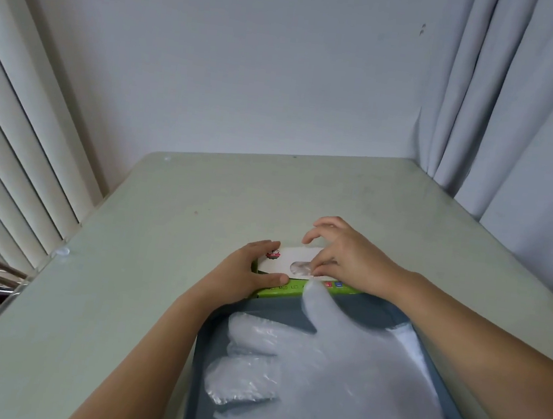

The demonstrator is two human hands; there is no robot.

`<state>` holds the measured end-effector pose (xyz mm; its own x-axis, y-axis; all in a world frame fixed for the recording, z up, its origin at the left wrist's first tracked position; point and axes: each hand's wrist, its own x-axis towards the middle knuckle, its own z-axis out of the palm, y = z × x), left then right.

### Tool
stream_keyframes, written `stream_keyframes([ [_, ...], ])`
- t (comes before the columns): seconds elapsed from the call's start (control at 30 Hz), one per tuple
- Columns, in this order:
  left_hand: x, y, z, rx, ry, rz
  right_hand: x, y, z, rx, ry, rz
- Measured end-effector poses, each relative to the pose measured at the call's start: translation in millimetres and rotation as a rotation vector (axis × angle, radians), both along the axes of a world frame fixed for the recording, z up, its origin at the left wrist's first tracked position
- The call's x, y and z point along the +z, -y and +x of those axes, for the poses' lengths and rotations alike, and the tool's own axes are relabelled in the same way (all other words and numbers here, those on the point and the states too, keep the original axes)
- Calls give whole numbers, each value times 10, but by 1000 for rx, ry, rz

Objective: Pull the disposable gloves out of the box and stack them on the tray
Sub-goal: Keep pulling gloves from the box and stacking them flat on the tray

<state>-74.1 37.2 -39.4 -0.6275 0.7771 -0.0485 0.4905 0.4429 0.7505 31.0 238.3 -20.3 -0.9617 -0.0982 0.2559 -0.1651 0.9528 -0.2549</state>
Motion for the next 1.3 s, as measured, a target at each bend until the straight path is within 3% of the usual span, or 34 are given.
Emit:
stream_keyframes([
  [0.57, -9, -1, -22, -4, -3, -21, 130, -122, -138, -170, -114, -228],
  [0.77, -13, 2, -36, -7, -1, -20, 119, -175, -70, -162, 54, -454],
  [1.03, -18, 6, -32, -12, -2, -19, 50, -164, -9, -201, 46, -398],
  [1.17, -18, 3, -31, -13, -6, -15, 58, -132, -16, -173, 94, -277],
  [1.3, -12, 1, -28, -10, -8, -16, 70, -147, -6, -185, 82, -346],
])
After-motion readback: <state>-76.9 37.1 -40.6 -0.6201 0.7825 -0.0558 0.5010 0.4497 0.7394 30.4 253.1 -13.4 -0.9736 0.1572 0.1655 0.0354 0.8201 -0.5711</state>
